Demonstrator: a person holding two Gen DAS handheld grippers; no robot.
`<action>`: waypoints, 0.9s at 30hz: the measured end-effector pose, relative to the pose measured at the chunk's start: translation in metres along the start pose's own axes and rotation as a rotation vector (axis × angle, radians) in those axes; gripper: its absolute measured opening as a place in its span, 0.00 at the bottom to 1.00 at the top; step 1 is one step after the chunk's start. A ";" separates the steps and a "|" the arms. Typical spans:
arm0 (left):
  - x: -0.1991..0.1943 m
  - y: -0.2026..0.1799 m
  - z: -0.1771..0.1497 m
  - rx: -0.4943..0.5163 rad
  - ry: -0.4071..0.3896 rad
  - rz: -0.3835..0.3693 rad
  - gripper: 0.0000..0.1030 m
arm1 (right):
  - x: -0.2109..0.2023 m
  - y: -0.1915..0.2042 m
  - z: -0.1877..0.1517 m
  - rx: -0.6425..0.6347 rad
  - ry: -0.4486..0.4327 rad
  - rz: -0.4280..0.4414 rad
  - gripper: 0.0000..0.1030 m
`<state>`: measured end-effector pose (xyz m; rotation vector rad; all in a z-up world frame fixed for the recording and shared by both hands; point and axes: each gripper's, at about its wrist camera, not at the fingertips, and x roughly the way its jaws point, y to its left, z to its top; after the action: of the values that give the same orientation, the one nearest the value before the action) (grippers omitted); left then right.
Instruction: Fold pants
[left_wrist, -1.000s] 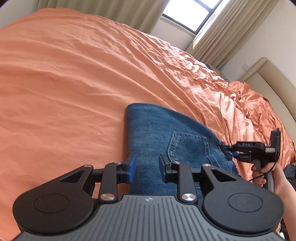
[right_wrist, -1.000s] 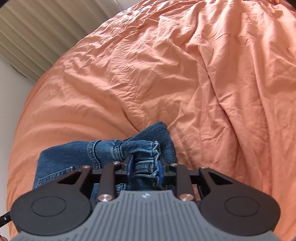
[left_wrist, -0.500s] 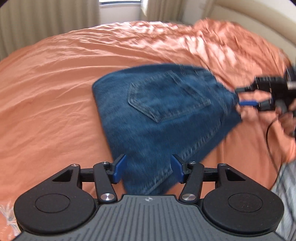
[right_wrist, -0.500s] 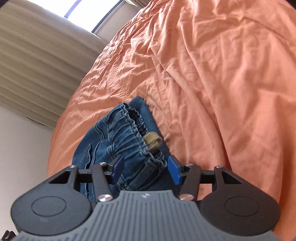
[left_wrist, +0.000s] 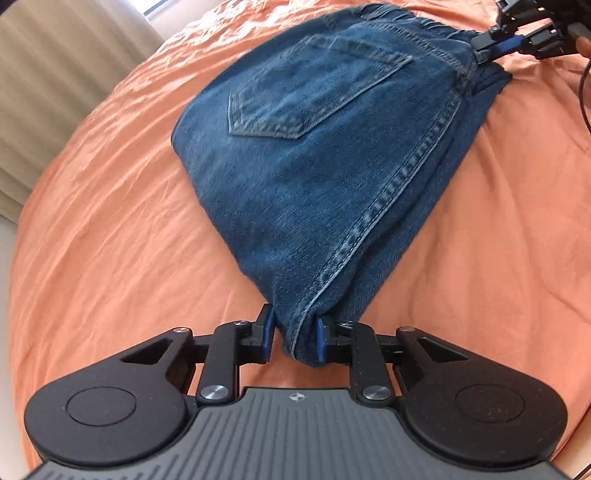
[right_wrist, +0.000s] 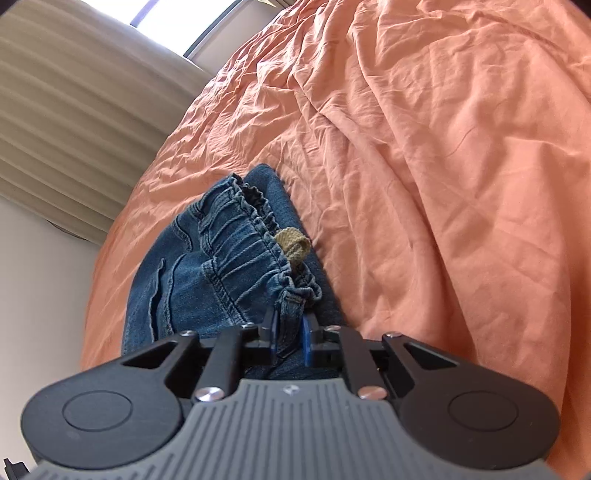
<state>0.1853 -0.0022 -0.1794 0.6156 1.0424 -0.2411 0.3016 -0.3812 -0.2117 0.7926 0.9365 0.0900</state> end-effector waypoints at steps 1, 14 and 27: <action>0.004 0.004 -0.003 -0.034 0.021 -0.022 0.21 | 0.002 -0.001 0.000 0.002 0.005 -0.004 0.06; 0.009 0.046 -0.023 -0.381 0.161 -0.231 0.17 | -0.002 -0.010 -0.004 0.035 0.042 -0.014 0.05; -0.043 0.120 -0.025 -0.791 -0.158 -0.427 0.59 | -0.054 0.005 0.021 -0.054 0.038 0.106 0.61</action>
<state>0.2017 0.1053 -0.1074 -0.3398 1.0068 -0.2212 0.2858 -0.4108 -0.1646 0.7925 0.9238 0.2220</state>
